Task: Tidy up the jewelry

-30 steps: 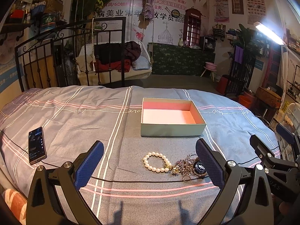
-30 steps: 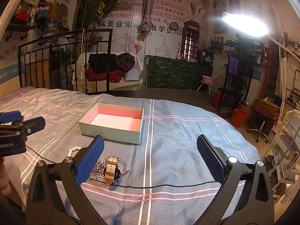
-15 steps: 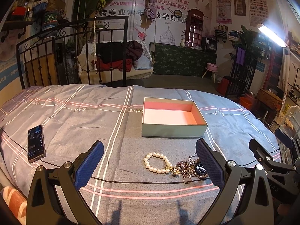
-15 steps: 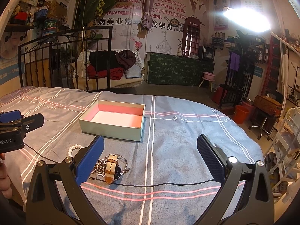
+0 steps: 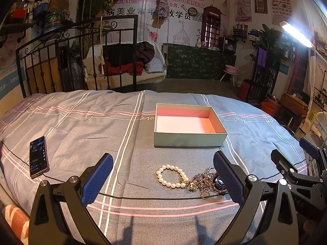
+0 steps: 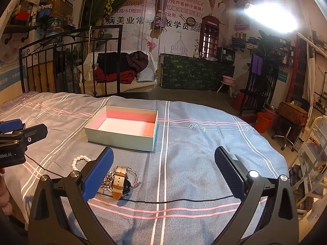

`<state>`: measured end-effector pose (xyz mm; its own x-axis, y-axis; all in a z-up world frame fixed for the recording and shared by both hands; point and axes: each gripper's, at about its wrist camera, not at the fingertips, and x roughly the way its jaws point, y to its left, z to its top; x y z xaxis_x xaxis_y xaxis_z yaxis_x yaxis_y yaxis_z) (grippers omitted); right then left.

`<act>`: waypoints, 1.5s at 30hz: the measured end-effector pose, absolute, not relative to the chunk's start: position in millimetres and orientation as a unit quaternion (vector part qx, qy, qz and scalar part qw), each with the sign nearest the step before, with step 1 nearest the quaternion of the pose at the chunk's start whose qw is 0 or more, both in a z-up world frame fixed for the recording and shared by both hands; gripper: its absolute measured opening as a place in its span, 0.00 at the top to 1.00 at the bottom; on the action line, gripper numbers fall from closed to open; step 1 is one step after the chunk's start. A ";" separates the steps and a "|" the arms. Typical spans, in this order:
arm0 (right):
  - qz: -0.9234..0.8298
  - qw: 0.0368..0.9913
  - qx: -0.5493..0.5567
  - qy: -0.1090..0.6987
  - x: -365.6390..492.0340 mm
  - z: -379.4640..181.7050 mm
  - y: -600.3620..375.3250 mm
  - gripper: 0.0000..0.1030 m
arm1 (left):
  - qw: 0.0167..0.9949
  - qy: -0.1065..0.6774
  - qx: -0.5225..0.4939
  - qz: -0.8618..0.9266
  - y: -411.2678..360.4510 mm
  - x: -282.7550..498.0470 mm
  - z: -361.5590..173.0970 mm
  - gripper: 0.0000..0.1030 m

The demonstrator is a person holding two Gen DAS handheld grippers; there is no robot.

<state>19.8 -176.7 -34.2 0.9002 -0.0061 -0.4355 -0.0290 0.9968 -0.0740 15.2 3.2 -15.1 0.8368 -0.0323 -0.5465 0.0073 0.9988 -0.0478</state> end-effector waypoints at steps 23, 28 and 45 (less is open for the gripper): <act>0.009 0.970 -0.046 0.238 28.9 -35.6 -173.3 0.05 | 0.953 0.302 -0.032 -0.010 7.6 23.8 -23.0 0.06; 0.006 0.971 -0.045 0.237 28.3 -35.8 -171.9 0.05 | 0.952 0.303 -0.033 -0.009 7.4 24.8 -23.5 0.06; 0.026 0.943 -0.013 0.333 61.8 -76.7 -181.6 0.05 | 0.877 0.478 -0.033 -0.037 20.2 83.0 -106.1 0.06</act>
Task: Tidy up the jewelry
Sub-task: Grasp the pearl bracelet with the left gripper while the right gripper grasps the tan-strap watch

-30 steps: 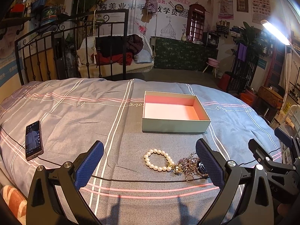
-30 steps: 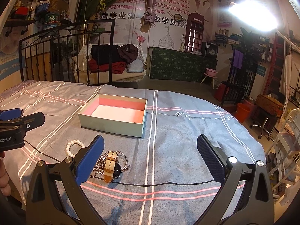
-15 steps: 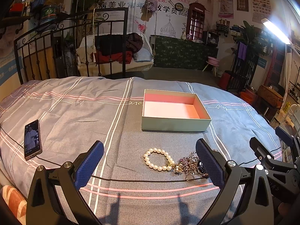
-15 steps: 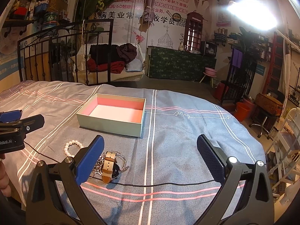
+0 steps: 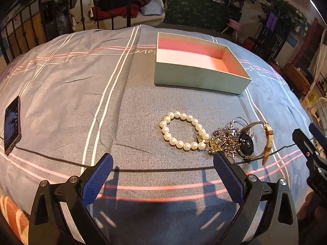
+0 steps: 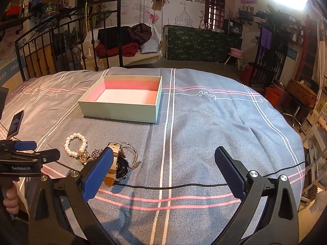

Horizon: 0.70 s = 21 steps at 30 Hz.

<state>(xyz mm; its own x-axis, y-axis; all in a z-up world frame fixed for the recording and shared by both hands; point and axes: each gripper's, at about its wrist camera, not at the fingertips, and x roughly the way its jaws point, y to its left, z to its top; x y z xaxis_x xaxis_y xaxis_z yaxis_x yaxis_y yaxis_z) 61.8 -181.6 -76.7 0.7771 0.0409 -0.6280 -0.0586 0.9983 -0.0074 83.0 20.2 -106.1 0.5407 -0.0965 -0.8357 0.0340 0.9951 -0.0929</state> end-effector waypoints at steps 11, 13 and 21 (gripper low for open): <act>0.082 0.925 0.009 0.371 79.7 -98.5 -175.9 0.05 | 0.862 0.500 -0.018 -0.076 -5.8 127.8 -128.3 0.06; 0.088 0.927 0.002 0.365 79.8 -96.6 -171.0 0.05 | 0.860 0.504 -0.018 -0.078 -7.0 130.7 -129.1 0.06; 0.097 0.921 0.002 0.378 86.1 -100.2 -167.8 0.05 | 0.863 0.500 -0.007 -0.069 -14.7 138.2 -134.6 0.06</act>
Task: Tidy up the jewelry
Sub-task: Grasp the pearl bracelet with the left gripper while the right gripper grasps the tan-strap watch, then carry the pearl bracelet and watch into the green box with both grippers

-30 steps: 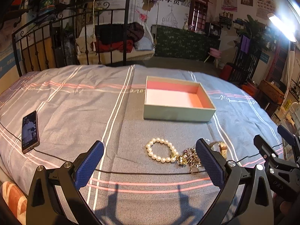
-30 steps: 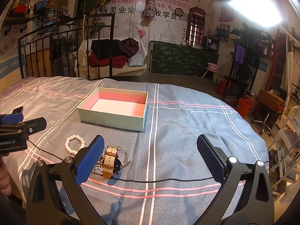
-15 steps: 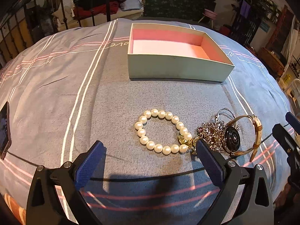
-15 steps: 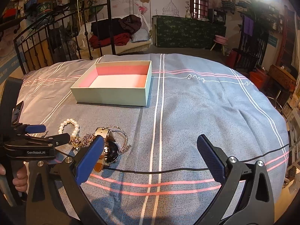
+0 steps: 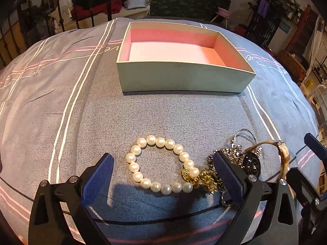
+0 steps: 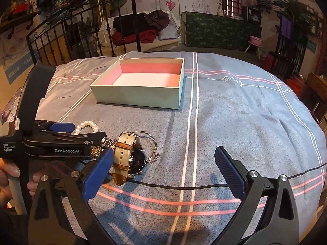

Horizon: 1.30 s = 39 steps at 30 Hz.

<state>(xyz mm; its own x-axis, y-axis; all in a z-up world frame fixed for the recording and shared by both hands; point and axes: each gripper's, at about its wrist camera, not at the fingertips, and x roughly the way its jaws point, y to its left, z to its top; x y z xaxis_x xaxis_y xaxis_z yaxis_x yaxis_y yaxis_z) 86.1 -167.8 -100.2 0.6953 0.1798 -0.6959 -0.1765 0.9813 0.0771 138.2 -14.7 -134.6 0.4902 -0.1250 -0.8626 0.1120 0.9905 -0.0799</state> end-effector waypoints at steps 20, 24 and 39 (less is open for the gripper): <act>0.124 0.914 -0.013 0.386 88.0 -106.4 -155.8 0.05 | 0.880 0.463 -0.025 -0.102 -5.8 128.3 -118.8 0.71; 0.156 0.905 0.006 0.396 93.2 -108.9 -154.2 0.05 | 0.887 0.448 -0.049 -0.096 2.2 126.1 -105.8 0.72; 0.182 0.885 -0.005 0.429 107.1 -124.4 -134.5 0.83 | 0.897 0.428 -0.060 -0.087 6.6 114.2 -89.4 0.72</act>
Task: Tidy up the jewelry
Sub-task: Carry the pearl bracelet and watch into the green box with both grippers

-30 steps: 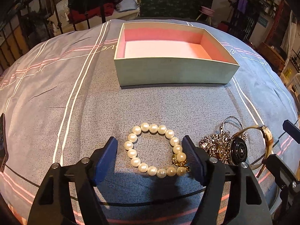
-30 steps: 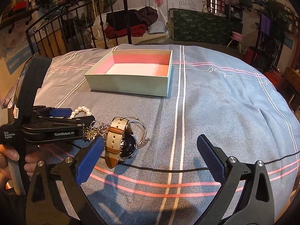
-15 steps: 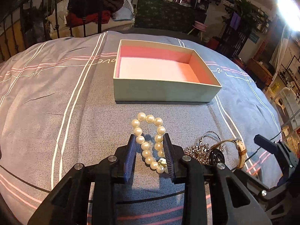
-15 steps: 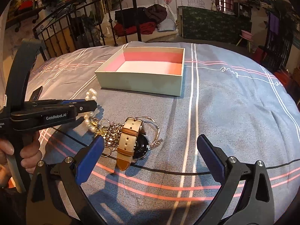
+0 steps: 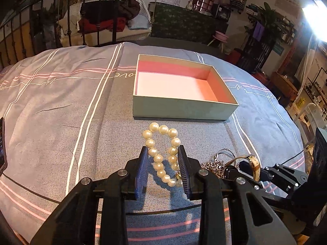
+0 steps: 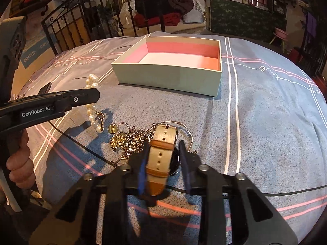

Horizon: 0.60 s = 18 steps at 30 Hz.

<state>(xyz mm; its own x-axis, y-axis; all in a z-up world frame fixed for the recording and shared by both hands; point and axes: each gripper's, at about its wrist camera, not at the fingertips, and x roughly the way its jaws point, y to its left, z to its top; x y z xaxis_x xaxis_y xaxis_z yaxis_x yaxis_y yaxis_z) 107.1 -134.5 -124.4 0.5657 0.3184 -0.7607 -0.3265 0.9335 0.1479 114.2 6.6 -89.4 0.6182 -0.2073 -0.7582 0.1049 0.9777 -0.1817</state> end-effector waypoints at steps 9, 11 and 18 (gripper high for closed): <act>0.183 0.897 -0.018 0.401 98.5 -108.4 -135.2 0.83 | 0.905 0.413 -0.055 -0.089 4.7 109.0 -81.1 0.72; 0.187 0.898 -0.016 0.398 98.4 -104.9 -135.3 0.83 | 0.906 0.411 -0.053 -0.088 4.4 107.5 -79.5 0.72; 0.192 0.907 -0.017 0.373 102.3 -86.0 -140.2 0.83 | 0.912 0.397 -0.053 -0.087 5.9 102.9 -71.9 0.71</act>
